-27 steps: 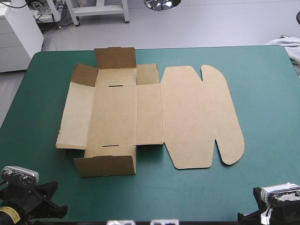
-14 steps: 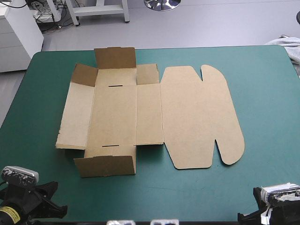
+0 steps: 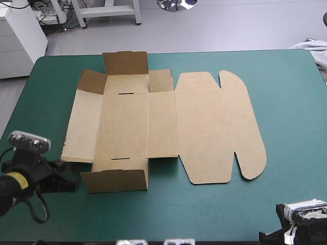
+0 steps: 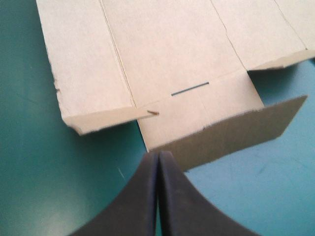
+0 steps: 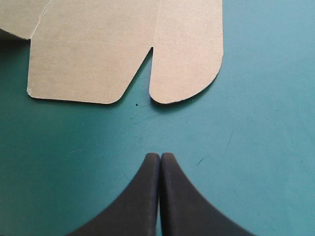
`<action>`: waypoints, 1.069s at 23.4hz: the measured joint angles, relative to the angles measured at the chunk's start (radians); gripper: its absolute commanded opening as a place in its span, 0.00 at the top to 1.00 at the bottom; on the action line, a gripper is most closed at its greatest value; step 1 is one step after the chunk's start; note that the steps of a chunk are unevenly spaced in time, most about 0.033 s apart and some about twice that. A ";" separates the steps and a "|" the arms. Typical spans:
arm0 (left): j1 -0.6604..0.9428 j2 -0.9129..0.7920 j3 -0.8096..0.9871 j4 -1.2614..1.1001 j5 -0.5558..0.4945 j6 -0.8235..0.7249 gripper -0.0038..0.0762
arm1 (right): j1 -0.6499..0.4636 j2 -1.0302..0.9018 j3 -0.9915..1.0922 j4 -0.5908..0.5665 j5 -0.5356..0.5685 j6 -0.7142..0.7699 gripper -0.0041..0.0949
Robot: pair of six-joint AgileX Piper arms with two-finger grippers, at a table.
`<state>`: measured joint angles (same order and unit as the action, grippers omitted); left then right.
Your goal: Fold the box
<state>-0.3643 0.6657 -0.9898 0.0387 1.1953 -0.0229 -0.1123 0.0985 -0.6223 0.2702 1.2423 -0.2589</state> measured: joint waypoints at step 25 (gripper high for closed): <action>0.752 0.882 -0.482 -0.404 -0.056 0.343 0.96 | 0.000 0.000 0.000 -0.011 0.000 0.000 0.98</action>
<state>0.3879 1.5482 -1.4718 -0.3655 1.1389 0.3201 -0.1123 0.0985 -0.6223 0.2590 1.2423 -0.2589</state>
